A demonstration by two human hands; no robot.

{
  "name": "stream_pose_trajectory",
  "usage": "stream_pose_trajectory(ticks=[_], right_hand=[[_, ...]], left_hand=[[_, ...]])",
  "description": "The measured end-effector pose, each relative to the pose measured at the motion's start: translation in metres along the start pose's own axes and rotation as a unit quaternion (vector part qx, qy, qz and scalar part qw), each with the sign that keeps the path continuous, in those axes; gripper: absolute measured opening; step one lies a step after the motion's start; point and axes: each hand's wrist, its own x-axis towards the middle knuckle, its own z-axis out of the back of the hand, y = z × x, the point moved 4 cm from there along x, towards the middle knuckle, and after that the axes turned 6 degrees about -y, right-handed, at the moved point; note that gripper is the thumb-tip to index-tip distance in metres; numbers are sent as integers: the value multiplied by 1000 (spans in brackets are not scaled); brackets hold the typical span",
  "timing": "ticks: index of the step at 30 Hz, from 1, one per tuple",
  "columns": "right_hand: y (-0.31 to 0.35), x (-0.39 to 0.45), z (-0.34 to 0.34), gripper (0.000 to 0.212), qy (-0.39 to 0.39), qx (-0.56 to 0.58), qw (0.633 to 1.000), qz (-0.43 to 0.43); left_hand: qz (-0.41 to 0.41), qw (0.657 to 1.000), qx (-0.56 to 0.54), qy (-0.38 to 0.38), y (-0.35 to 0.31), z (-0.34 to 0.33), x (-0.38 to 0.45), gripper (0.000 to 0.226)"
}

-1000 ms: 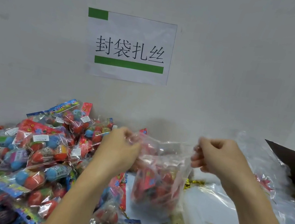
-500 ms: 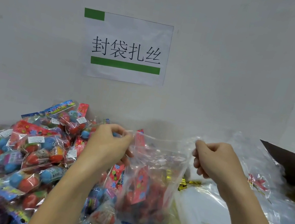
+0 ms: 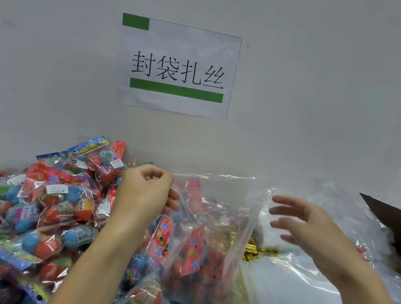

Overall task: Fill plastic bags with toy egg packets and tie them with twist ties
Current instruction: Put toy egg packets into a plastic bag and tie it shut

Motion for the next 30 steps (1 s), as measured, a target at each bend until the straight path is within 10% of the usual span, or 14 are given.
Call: stream_pose_trajectory(ticks=[5,14,21,23,27,30], right_hand=[[0,-23,-28,67,271,-87,959,2],[14,-13,-80,29,84,-107,985,109],[3,-6,-66,36,5,-69,996,49],[4,-7,-65,39,1,-55,998,40],[10,-9,-67,36,11,-21,999,43],[16,-11,-72,16,42,28,997,62]], left_hand=[[20,998,-53,27,2,-7,-1,11],[20,976,-135,168,-3,-49,-29,7],[-44,996,-57,44,11,-14,-2,9],[-51,989,83,110,24,-7,4,18],[-31,880,309,360,49,-20,-16,102],[-76,880,253,396,48,-46,-33,68]])
